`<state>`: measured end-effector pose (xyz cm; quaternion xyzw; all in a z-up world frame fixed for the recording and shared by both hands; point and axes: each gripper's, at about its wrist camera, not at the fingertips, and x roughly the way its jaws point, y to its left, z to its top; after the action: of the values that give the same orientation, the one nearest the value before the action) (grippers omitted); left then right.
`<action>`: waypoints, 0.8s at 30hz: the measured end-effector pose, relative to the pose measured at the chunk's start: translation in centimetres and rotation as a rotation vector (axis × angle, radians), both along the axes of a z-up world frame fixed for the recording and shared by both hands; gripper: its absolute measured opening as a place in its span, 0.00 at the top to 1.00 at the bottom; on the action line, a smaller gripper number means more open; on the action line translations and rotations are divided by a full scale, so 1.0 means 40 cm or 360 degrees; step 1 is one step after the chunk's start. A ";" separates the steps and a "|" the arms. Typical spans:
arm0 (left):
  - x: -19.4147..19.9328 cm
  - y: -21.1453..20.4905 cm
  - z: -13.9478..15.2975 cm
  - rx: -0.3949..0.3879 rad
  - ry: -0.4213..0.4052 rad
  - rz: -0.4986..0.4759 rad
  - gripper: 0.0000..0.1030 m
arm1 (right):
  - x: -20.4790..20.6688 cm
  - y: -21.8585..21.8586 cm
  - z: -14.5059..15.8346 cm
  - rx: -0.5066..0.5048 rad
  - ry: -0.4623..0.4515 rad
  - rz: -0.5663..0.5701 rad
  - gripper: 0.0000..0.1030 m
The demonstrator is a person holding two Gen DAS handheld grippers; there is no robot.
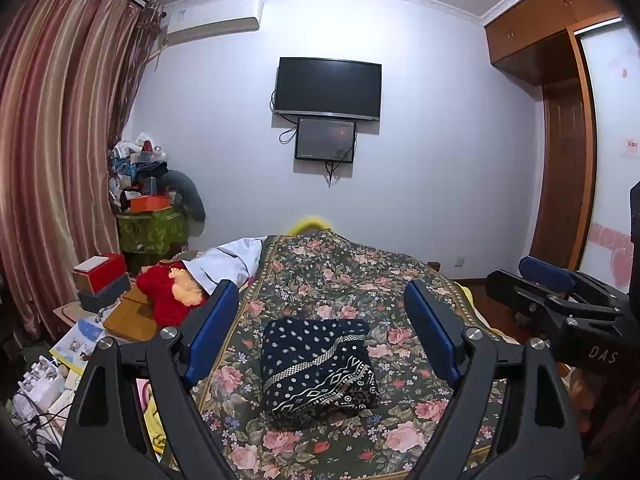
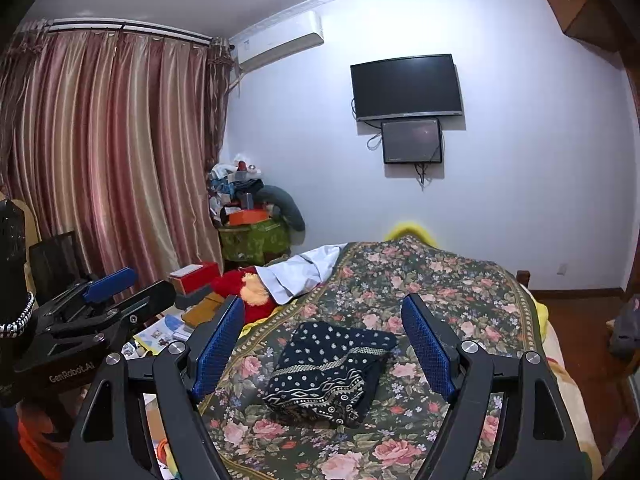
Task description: Fold large clothes
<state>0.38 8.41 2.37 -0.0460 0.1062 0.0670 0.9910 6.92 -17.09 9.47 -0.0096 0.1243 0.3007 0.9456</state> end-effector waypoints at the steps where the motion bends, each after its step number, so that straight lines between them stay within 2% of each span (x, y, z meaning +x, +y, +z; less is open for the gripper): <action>1: 0.000 0.001 -0.001 -0.0002 0.0001 0.0002 0.17 | 0.002 0.002 -0.002 -0.0004 0.0005 0.0001 0.23; 24: 0.022 0.021 -0.025 -0.0042 0.0061 0.0010 0.17 | 0.025 0.006 -0.024 -0.0016 0.0056 0.0000 0.22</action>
<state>1.26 9.25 1.38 -0.0580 0.1260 0.0697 0.9879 7.92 -16.83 8.53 -0.0091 0.1425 0.3000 0.9432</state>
